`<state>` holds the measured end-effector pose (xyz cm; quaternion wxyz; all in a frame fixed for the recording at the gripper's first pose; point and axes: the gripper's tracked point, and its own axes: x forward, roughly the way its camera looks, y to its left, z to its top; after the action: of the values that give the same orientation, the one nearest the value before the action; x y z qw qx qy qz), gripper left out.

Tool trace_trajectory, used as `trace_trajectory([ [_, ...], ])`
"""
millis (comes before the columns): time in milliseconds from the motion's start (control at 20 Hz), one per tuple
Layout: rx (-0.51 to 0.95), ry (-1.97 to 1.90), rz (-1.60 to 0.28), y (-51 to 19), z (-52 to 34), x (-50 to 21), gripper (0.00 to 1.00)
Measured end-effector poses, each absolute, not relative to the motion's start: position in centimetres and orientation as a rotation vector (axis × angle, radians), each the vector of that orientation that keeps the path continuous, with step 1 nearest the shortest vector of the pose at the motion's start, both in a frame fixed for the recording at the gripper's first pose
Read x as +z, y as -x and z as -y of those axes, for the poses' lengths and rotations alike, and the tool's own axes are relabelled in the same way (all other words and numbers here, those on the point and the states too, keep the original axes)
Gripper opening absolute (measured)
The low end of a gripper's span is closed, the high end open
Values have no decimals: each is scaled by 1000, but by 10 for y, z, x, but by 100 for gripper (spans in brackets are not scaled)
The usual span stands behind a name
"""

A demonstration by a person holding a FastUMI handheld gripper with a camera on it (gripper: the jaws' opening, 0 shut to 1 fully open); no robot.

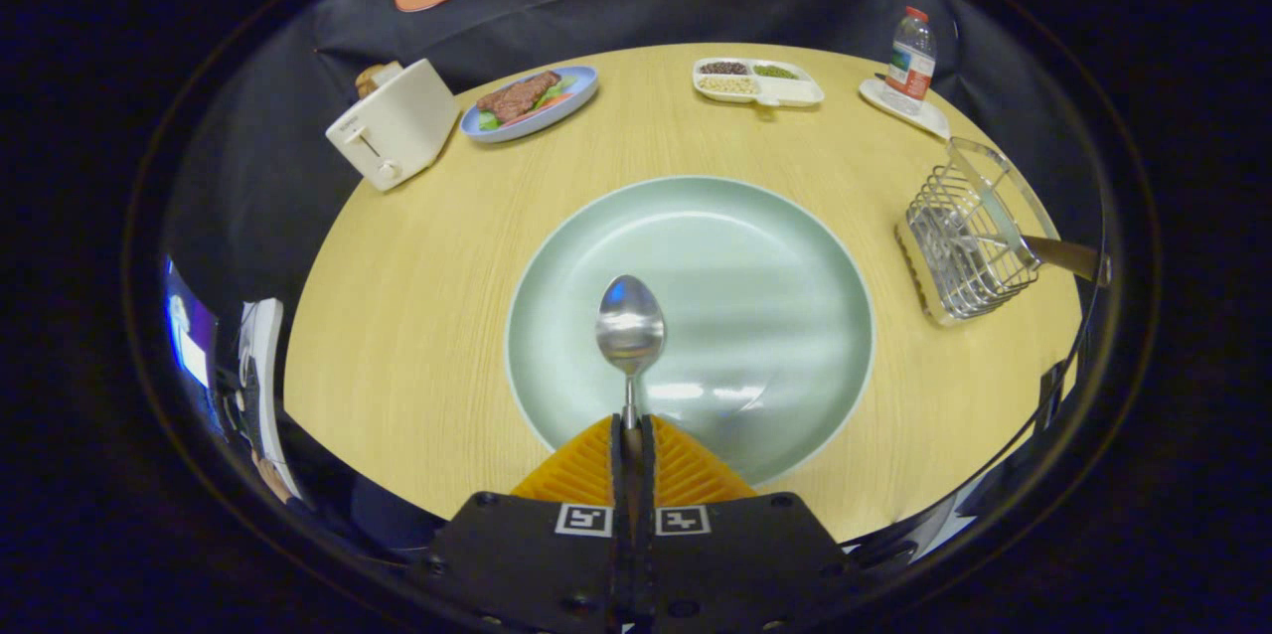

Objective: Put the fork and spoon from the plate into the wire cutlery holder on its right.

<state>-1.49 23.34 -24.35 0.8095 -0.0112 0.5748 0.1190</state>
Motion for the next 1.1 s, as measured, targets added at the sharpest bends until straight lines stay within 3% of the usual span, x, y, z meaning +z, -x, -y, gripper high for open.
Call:
trace_trajectory([
  [500, 281, 14, -1205, 20, -216, -209, 1],
  [750, 310, 16, -1133, 25, -195, -149, 1],
  [1100, 226, 0, -1029, 2, -122, -71, 1],
])
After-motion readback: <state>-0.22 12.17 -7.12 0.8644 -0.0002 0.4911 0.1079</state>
